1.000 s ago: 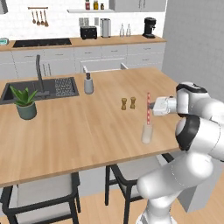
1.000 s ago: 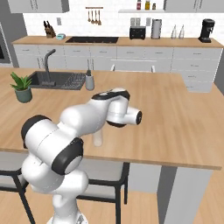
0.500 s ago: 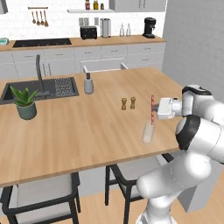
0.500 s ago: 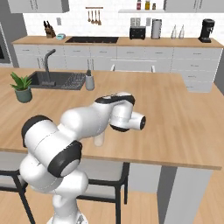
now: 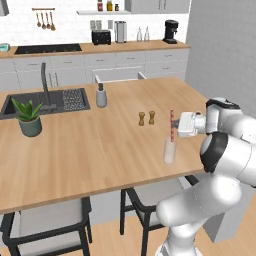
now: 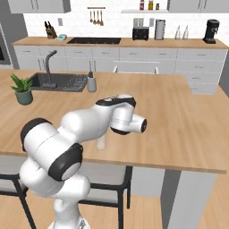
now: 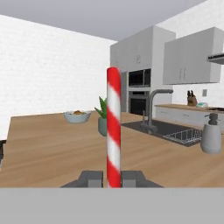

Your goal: Take a straw from the drawer in front and place it inside the glass cup on the dining counter.

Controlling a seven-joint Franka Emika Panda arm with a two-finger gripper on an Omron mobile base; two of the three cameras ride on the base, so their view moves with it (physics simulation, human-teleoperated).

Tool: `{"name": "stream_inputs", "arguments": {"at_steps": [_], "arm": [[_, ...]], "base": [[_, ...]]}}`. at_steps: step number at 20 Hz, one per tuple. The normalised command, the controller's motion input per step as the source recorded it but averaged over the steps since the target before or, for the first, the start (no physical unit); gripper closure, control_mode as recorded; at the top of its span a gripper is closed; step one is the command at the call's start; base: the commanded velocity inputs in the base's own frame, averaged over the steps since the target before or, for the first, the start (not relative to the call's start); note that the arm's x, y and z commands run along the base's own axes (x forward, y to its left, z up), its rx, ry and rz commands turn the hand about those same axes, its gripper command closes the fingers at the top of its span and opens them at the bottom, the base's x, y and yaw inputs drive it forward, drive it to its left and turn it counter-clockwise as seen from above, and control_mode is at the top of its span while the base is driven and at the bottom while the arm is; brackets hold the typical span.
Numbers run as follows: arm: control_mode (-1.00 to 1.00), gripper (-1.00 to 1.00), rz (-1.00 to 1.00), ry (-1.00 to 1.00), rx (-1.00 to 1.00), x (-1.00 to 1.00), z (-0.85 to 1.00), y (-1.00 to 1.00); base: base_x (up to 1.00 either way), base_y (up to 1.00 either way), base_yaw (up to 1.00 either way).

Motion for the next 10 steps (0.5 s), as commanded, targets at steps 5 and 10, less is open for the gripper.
{"name": "stream_inputs", "arguments": {"at_steps": [5, 10], "arm": [[-1.0, 1.0, -0.02, 0.0, 0.0, -0.13, 0.0, 0.03], [-1.0, 1.0, -0.06, 0.0, 0.0, -0.26, 0.12, 0.0]], "base": [[0.0, 0.0, 0.0], [0.0, 0.0, 0.0]]}}
